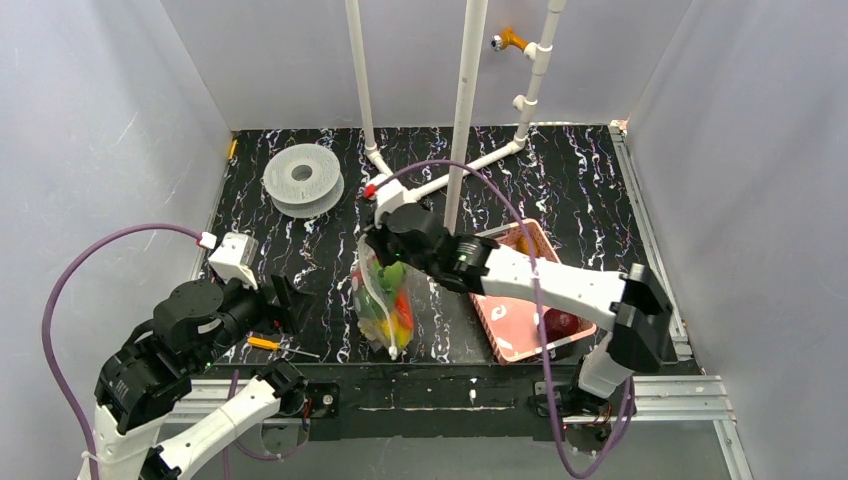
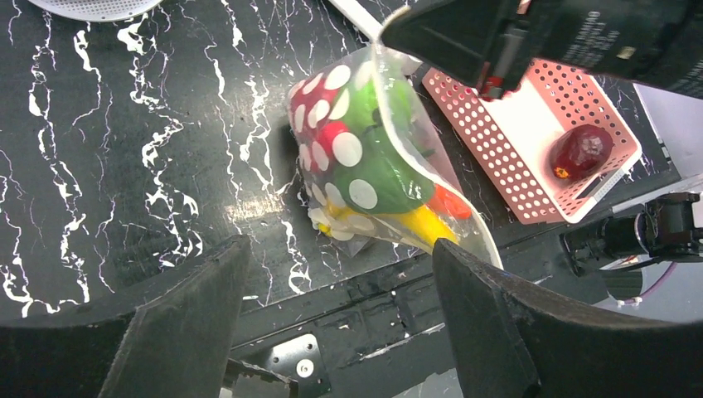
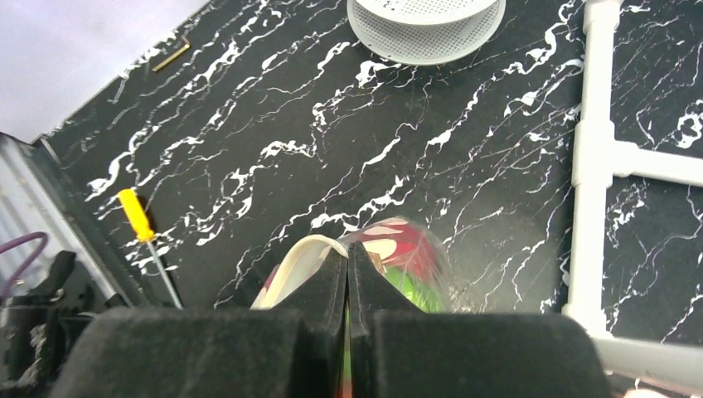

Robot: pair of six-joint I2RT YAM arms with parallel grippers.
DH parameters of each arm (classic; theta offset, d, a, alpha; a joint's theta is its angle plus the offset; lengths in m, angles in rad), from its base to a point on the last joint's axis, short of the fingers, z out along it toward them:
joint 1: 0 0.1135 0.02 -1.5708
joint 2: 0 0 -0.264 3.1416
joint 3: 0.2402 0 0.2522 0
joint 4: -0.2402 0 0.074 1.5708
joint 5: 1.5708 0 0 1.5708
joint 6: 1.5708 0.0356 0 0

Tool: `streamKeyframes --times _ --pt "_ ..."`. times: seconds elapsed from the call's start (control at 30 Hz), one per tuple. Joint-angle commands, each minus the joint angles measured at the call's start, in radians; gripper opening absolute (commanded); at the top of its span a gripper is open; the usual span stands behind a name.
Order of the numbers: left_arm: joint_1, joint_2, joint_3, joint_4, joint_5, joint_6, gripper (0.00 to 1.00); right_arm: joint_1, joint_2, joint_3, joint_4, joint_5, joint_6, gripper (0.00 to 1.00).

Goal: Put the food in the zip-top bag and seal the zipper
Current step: Place the zipper food storage bag at the center of the board.

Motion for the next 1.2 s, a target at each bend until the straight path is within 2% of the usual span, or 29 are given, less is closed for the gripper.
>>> streamKeyframes --times 0.0,0.2,0.33,0.43,0.6,0.83,0.9,0.97,1.07,1.17 --pt "-0.005 0.002 0.016 -0.024 -0.022 -0.006 0.8 0.011 0.128 0.213 -0.088 0.036 -0.065 0.01" --pt "-0.004 -0.004 0.014 -0.04 -0.011 -0.012 0.83 0.008 0.377 0.545 -0.204 0.03 -0.09 0.01" --pt "-0.003 -0.011 0.019 -0.037 -0.005 -0.01 0.86 -0.003 0.491 0.685 -0.252 0.04 -0.098 0.01" --pt "-0.005 -0.011 0.025 -0.035 -0.007 -0.006 0.87 -0.02 0.521 0.742 -0.266 0.026 -0.086 0.01" --pt "-0.004 -0.013 0.028 -0.017 -0.027 0.001 0.88 -0.071 0.533 0.846 -0.263 -0.1 0.018 0.01" --pt "-0.004 -0.015 0.07 -0.009 -0.058 0.004 0.89 -0.089 0.634 1.098 -0.281 -0.193 0.141 0.01" --pt "-0.003 -0.016 0.075 -0.014 -0.06 0.002 0.89 -0.09 0.62 1.088 -0.25 -0.182 0.16 0.01" --pt "-0.004 -0.016 0.075 -0.018 -0.061 -0.003 0.89 -0.097 0.58 0.995 -0.208 -0.179 0.17 0.01" --pt "-0.004 -0.015 0.073 -0.025 -0.054 -0.011 0.89 -0.105 0.473 0.765 -0.133 -0.205 0.127 0.01" --pt "-0.005 -0.014 0.069 -0.018 -0.047 -0.015 0.89 -0.104 0.365 0.492 -0.07 -0.253 0.018 0.01"
